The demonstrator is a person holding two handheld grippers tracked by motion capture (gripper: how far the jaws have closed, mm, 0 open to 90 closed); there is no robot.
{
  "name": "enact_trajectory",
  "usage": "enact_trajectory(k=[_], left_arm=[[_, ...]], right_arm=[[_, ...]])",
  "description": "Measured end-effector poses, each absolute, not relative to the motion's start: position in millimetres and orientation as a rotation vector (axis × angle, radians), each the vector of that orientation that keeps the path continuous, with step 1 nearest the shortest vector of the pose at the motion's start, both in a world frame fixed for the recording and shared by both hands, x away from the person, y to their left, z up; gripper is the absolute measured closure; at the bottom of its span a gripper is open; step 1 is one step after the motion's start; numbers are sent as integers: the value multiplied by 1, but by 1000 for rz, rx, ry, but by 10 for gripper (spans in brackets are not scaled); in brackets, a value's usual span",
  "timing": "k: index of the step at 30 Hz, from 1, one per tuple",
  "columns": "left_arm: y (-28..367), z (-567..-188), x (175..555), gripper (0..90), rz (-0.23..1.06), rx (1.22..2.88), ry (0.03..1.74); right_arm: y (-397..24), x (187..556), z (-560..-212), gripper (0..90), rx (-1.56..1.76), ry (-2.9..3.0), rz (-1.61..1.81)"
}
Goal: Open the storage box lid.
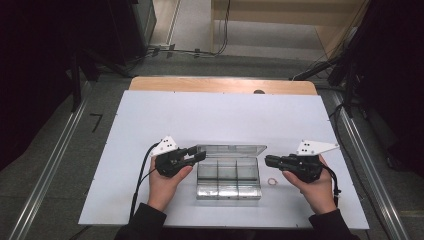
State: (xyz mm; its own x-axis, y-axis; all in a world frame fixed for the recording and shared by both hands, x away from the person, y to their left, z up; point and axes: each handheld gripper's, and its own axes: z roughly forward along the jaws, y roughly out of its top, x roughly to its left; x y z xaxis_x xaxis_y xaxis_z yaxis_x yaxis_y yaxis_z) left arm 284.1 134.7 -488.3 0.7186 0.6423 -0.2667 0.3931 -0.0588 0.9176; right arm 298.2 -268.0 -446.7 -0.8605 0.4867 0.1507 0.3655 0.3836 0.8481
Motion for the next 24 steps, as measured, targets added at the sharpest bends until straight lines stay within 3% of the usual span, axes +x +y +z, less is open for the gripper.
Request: enact_trajectory(k=[2, 7, 11, 24], left_arm=[[135, -489, 285, 652, 246, 1673, 839], [135, -489, 286, 662, 239, 1665, 840], [135, -490, 288, 670, 232, 1652, 854], [137, -493, 299, 726, 196, 1612, 894]], right_arm=[[-271, 302, -452, 762, 798, 2487, 1522], [-266, 310, -458, 502, 879, 2423, 1517], [-251, 317, -463, 446, 863, 2416, 1497], [-230, 331, -473, 705, 921, 2390, 1518]])
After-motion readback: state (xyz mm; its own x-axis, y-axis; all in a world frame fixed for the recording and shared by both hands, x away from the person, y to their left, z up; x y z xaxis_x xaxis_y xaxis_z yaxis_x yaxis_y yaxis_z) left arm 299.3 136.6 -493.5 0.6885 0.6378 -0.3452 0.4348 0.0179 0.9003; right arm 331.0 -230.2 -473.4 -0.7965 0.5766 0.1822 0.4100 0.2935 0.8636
